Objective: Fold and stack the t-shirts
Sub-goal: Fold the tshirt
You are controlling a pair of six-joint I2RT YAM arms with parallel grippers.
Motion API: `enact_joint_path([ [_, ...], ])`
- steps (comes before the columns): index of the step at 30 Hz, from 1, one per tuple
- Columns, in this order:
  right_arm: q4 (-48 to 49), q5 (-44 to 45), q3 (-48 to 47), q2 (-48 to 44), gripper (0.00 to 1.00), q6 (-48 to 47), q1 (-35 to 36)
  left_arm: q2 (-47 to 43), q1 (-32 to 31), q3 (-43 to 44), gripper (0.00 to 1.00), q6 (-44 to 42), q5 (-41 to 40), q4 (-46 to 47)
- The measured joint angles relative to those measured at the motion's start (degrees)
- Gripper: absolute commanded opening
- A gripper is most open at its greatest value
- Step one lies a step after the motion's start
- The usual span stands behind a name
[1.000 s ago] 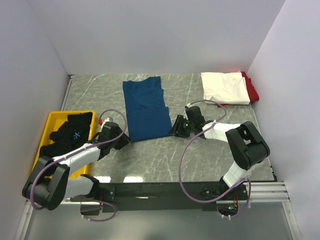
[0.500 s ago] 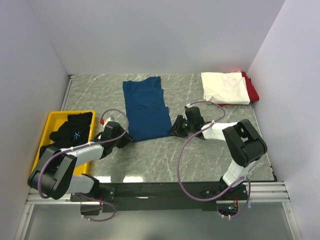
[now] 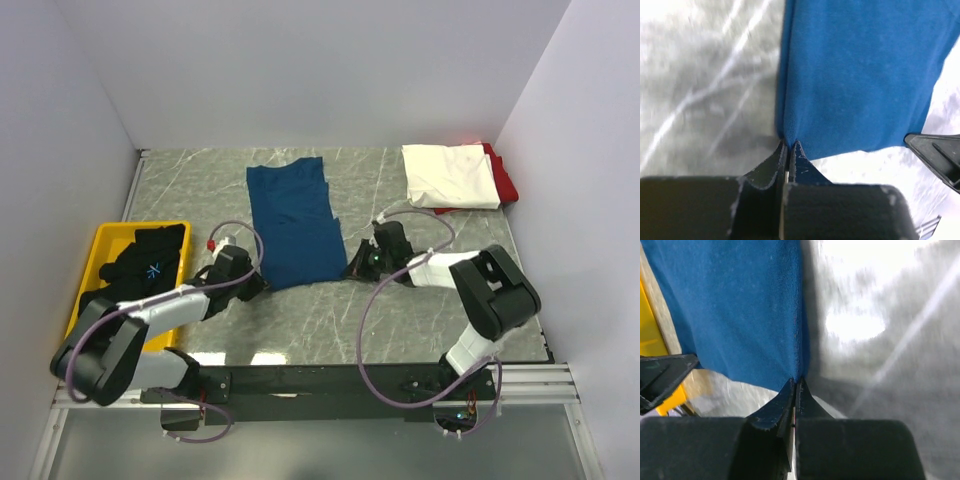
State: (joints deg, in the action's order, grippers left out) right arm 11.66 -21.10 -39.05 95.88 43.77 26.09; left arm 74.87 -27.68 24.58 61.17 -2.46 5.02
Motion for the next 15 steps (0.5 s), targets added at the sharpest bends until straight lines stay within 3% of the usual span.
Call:
enact_joint_path([
  [10,1.11,-2.71,16.63,-17.68,0.0,-0.13,0.02,-21.77,-7.58,-5.68,0.01,3.06,-2.19,-12.52],
  [15,-0.22,-2.95,23.1,-29.03,0.0,-0.09,1.03,-31.47,-14.6,-8.07,0.01,6.38,-3.65,-17.11],
])
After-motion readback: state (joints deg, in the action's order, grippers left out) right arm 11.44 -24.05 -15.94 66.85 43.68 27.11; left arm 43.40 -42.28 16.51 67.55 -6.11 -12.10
